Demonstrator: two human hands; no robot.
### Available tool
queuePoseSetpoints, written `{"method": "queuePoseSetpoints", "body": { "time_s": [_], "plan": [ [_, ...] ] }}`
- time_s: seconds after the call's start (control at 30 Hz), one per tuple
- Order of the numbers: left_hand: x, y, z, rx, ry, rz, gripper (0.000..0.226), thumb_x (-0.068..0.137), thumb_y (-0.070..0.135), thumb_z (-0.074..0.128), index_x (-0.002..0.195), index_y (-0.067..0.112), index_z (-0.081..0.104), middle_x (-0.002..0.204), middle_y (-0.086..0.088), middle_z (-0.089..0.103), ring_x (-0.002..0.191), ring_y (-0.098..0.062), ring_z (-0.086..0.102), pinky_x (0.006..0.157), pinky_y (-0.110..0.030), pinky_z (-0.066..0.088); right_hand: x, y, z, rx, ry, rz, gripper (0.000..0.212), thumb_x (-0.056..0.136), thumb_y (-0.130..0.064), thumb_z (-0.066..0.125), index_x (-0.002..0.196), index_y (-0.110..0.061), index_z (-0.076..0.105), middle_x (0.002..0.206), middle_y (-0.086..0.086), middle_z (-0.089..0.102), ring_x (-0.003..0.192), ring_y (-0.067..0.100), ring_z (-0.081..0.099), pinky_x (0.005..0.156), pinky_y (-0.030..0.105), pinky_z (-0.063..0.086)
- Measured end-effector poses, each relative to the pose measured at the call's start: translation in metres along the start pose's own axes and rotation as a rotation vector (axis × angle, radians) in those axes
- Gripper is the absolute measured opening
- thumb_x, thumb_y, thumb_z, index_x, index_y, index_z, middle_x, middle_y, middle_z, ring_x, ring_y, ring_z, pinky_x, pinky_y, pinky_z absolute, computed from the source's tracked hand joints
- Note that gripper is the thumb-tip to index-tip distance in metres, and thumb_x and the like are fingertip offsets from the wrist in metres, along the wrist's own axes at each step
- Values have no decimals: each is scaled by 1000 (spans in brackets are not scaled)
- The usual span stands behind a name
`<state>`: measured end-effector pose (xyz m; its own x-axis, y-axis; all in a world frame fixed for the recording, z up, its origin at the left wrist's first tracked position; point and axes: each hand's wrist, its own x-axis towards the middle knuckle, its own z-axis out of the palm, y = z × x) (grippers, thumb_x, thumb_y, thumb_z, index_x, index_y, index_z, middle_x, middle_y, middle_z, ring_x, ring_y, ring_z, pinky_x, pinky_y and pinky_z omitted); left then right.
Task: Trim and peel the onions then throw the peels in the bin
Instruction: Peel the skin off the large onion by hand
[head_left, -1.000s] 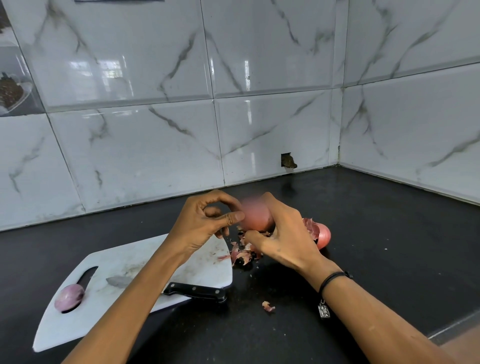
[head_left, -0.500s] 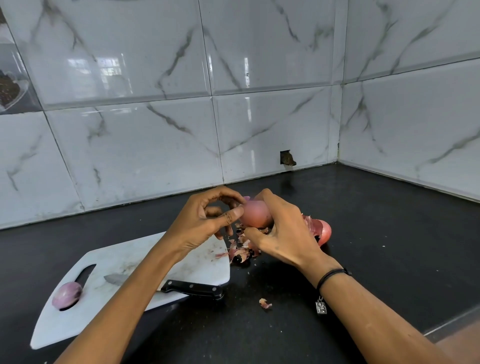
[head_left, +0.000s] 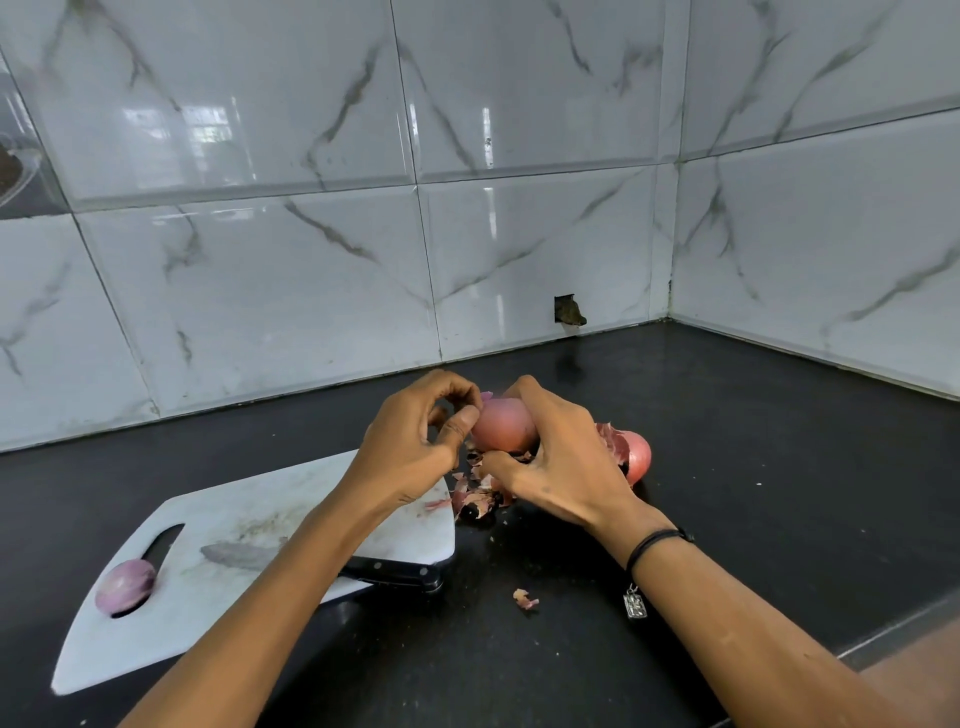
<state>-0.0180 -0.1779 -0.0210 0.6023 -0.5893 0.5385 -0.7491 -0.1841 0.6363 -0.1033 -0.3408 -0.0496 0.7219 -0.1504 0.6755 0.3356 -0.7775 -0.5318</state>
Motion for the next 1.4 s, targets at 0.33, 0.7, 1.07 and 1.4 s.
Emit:
{"method": "queuePoseSetpoints", "body": {
  "time_s": [0.33, 0.7, 1.07, 1.4],
  "plan": [
    [-2, 5, 4, -21, -22, 22, 22, 102, 12, 58, 94, 33, 59, 93, 10, 65, 80, -10, 65, 61, -17, 45, 1, -8, -4, 146, 65, 136, 32, 76, -16, 80, 96, -16, 54, 77, 4, 65, 63, 14, 62, 55, 16, 48],
    [-4, 17, 18, -495, -36, -485, 53, 99, 65, 40, 114, 23, 69, 92, -12, 77, 78, -27, 77, 71, -46, 63, -1, -16, -2, 147, 72, 47, 41, 72, -19, 84, 106, -22, 60, 83, -6, 68, 75, 11, 67, 66, 23, 55],
    [-1, 32, 25, -1108, 52, -566, 27, 78, 40, 73, 86, 14, 74, 88, -11, 76, 81, -22, 75, 77, -36, 63, 2, -17, 3, 19, 136, -94, 49, 69, -51, 90, 98, -19, 67, 89, -8, 62, 81, 7, 62, 69, 22, 52],
    [-3, 26, 8, -1097, 91, -638, 28, 85, 41, 72, 82, 13, 69, 75, -10, 68, 59, -22, 66, 52, -29, 58, -2, -26, 9, 78, 74, -246, 53, 72, -43, 91, 108, -17, 62, 99, -10, 55, 84, 11, 57, 70, 14, 46]
  ]
}}
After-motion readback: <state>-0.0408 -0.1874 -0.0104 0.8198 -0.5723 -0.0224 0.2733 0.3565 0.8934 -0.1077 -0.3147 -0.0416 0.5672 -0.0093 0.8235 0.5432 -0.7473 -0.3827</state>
